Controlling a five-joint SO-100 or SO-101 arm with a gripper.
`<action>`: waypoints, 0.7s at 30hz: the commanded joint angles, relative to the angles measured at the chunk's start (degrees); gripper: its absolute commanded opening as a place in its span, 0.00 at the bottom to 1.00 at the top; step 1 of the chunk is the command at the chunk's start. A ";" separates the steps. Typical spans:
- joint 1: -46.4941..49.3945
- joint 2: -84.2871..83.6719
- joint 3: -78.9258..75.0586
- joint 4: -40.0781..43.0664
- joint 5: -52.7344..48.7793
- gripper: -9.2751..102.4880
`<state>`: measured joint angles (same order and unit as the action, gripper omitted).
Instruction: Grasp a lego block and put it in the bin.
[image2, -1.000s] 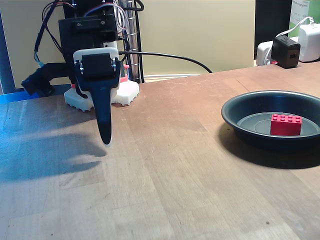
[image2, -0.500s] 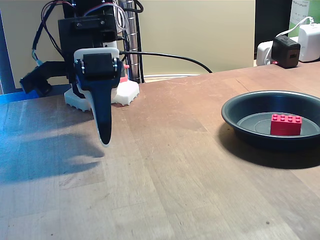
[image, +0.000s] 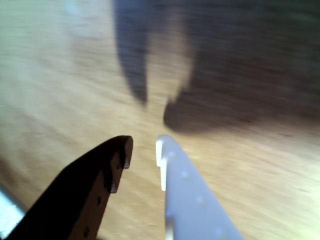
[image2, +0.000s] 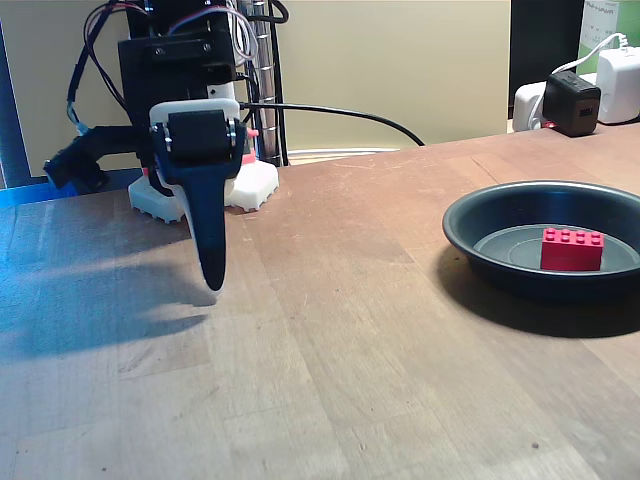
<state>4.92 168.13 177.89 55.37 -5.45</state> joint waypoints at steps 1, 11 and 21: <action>-0.09 0.09 2.99 1.67 -0.44 0.08; -0.09 0.44 2.99 3.34 -0.44 0.08; -0.09 0.44 2.99 3.34 -0.35 0.08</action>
<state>4.92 168.93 177.89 58.54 -5.45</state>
